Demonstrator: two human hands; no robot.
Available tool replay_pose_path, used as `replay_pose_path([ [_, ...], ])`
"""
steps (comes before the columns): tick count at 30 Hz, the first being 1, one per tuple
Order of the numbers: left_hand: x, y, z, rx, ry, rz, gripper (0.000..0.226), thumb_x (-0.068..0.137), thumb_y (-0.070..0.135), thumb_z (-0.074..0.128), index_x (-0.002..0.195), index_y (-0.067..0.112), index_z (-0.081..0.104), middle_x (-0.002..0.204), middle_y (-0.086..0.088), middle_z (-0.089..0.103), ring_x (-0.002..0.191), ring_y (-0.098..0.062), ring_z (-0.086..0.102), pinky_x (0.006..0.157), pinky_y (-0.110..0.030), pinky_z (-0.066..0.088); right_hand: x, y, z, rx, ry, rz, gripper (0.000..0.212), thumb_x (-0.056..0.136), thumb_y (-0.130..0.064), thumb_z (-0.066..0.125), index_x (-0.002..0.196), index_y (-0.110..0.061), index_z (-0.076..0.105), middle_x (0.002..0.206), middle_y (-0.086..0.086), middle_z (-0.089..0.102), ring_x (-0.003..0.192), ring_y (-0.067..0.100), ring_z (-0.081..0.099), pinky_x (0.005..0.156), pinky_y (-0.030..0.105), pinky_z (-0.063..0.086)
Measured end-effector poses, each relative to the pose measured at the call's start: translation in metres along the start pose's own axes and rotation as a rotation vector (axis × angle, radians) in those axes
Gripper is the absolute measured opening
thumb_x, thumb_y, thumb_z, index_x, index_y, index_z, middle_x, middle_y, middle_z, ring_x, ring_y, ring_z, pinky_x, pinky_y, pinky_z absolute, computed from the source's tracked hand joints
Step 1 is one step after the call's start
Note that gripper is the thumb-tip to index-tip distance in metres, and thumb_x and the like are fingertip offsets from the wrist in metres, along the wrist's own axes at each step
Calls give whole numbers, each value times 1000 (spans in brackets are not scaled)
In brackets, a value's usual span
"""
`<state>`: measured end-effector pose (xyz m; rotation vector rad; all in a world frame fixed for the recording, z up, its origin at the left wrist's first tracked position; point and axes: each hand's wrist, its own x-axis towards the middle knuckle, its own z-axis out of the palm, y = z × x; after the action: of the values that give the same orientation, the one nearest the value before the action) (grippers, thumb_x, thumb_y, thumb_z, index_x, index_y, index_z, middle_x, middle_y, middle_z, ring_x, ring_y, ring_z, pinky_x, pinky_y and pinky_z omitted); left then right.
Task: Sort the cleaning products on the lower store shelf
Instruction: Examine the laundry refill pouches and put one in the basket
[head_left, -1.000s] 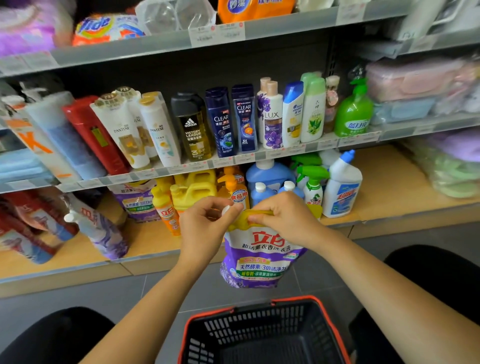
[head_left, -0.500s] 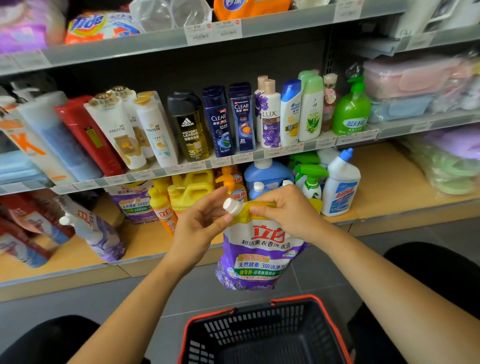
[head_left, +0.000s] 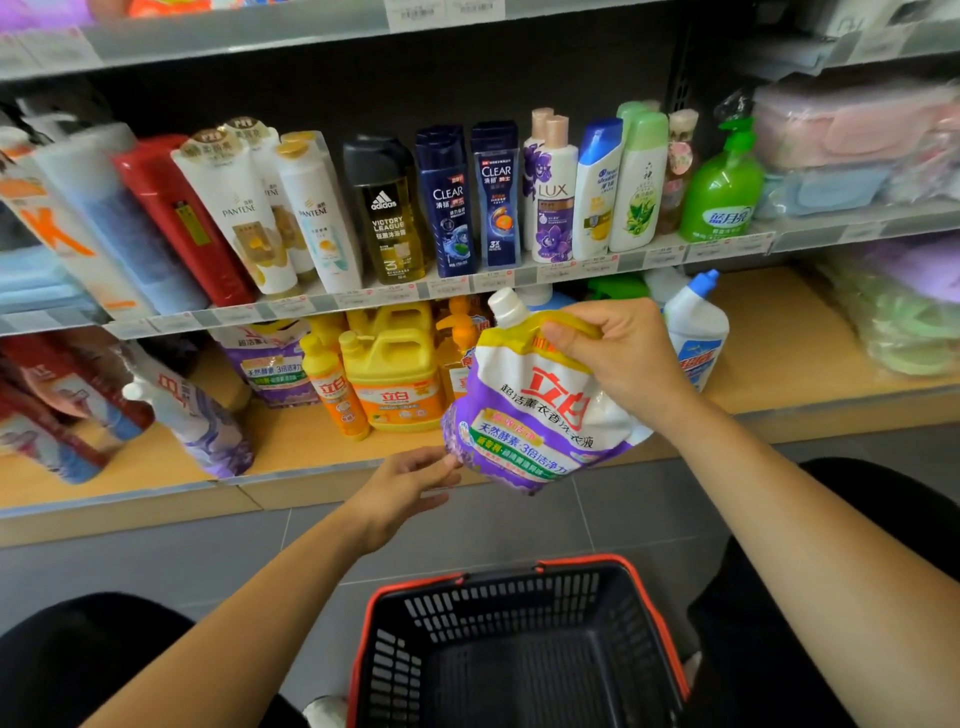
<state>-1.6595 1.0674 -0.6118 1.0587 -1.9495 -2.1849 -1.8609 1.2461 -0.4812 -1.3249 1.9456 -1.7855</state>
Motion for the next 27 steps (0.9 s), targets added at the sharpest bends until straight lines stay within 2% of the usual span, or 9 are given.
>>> replay_pose_path([
  [3, 7, 0, 16, -195, 45, -30, 27, 99, 27, 62, 118, 8, 63, 119, -9, 73, 113, -21, 67, 103, -40, 49, 1, 4, -3, -54, 16, 14, 13, 93, -17, 70, 87, -9, 78, 82, 31, 68, 68, 35, 65, 61, 46, 54],
  [5, 9, 1, 21, -312, 129, -12, 12, 98, 22, 63, 101, 11, 60, 99, -10, 75, 96, -20, 71, 97, -39, 52, 4, 13, -8, -64, 49, 45, 14, 93, -19, 71, 86, -9, 77, 84, 33, 68, 68, 23, 62, 60, 41, 54],
  [9, 11, 6, 15, -377, 341, 135, 23, 98, 12, 63, 77, 12, 55, 74, -5, 72, 75, -18, 70, 80, -34, 59, 4, 50, -18, -96, 185, 140, 30, 93, -21, 72, 77, 4, 71, 68, 22, 66, 62, 8, 54, 55, 24, 47],
  [12, 8, 12, 6, -305, 454, 283, 22, 96, 6, 66, 77, 9, 53, 70, -5, 68, 70, -16, 70, 69, -31, 61, -3, 84, -18, -132, 253, 242, 29, 92, -22, 72, 72, 0, 72, 57, 4, 53, 60, 4, 44, 55, 25, 39],
  [16, 2, 29, -4, 16, 524, 520, 24, 90, 6, 73, 73, 10, 57, 57, 5, 58, 56, -6, 55, 57, -21, 48, -15, 130, -14, -168, 196, 522, 38, 94, -24, 70, 86, 13, 70, 75, 26, 65, 73, 21, 50, 68, 47, 51],
  [18, -3, 40, -8, 263, 519, 615, 23, 89, 14, 76, 73, 15, 60, 60, 10, 59, 59, -6, 54, 58, -27, 47, -22, 137, -14, -128, 126, 750, 28, 94, -26, 70, 91, 2, 72, 95, 28, 72, 78, 25, 65, 71, 43, 57],
  [20, -9, 48, -12, 513, 523, 691, 19, 89, 24, 77, 76, 20, 65, 68, 10, 67, 64, -6, 61, 58, -35, 51, -26, 135, -14, -175, 45, 842, 17, 92, -25, 72, 90, -8, 73, 94, 20, 75, 76, 27, 70, 67, 34, 56],
  [23, -17, 53, -9, 775, 509, 774, 12, 90, 32, 76, 83, 23, 72, 80, 10, 73, 71, -10, 67, 60, -40, 55, -27, 121, -6, -227, -29, 605, 10, 86, -13, 77, 79, -18, 74, 85, 16, 77, 71, 22, 71, 68, 30, 55],
  [27, -22, 47, 3, 926, 395, 850, 10, 90, 33, 75, 88, 22, 75, 84, 10, 74, 72, -10, 66, 62, -42, 55, -33, 96, 22, -119, -301, 417, 30, 81, -18, 83, 107, -28, 73, 100, -5, 76, 87, 4, 72, 82, 23, 54],
])
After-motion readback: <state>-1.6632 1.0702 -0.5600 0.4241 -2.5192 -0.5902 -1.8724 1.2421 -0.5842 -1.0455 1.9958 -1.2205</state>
